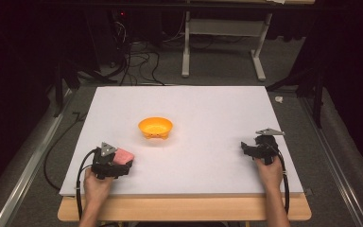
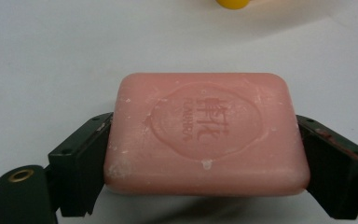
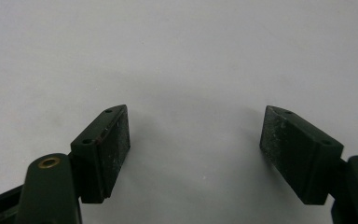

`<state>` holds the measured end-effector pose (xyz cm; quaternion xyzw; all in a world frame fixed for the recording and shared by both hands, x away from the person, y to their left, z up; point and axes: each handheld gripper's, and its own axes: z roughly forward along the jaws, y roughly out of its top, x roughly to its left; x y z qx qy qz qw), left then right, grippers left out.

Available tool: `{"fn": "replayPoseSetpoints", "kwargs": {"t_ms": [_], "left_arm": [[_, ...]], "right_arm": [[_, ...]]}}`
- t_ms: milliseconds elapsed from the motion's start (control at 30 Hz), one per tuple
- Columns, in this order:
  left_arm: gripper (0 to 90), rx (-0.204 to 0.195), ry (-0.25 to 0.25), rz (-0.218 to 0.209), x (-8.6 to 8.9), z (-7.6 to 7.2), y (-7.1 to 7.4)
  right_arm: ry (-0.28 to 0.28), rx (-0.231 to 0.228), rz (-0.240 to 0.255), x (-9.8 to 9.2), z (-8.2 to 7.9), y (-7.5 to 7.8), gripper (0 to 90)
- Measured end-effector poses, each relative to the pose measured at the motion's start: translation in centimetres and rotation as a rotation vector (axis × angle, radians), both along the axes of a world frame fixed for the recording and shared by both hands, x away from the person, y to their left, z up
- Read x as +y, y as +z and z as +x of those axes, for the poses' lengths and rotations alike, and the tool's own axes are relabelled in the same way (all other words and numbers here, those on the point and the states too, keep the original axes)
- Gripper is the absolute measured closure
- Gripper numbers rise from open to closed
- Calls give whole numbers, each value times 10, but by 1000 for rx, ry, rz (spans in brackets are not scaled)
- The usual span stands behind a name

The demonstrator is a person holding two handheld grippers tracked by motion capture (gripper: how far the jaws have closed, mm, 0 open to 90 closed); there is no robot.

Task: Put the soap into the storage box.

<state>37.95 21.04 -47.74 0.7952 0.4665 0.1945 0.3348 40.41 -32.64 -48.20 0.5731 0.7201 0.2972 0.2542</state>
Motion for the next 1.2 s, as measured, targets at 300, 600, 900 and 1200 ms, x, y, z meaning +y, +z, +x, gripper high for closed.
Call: {"fn": "replayPoseSetpoints", "kwargs": {"t_ms": [300, 600, 900, 1200], "left_arm": [[138, -9, -33, -38, -3, -2, 12], [138, -18, -59, -33, -10, -5, 23], [138, -14, -81, -43, -19, -6, 30], [138, -23, -88, -60, -24, -5, 39]], "right_arm": [[0, 0, 0, 0, 0, 0, 247], [-2, 0, 2, 0, 0, 0, 247], [-2, 0, 2, 0, 0, 0, 247], [2, -2, -2, 0, 0, 0, 247]]}}
